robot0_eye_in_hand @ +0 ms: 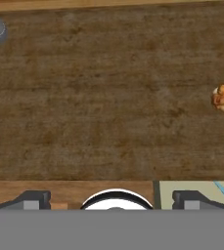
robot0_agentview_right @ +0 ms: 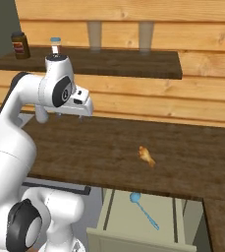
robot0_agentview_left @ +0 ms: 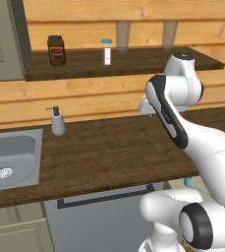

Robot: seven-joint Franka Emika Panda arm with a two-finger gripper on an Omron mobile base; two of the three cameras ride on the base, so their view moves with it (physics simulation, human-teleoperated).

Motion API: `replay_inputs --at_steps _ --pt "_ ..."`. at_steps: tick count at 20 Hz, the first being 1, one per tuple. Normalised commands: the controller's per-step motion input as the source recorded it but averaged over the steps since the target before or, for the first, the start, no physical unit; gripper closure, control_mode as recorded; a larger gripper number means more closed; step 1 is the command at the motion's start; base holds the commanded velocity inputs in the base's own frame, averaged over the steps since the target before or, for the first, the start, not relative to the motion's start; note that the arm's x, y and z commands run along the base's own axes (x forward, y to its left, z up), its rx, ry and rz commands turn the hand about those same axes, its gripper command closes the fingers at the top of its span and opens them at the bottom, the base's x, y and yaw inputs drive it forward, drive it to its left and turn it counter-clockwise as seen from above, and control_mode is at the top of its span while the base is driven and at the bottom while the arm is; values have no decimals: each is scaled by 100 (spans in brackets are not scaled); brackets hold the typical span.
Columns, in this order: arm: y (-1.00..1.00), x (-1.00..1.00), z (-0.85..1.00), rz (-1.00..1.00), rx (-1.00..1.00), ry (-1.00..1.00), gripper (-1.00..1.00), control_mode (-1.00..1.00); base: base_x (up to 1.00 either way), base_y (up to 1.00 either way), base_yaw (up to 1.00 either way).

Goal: Pick the ladle from the drawer and place it on the counter.

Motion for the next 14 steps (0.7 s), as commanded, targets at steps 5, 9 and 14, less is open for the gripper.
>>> replay_inputs --at_steps 5,9,14 --pt "0 0 0 0 0 0 -100 100 0 0 0" --pt "-47 -6 -10 0 0 -1 -100 -100 0 0 0" --pt "-100 -9 -16 0 0 3 -100 -100 0 0 0"
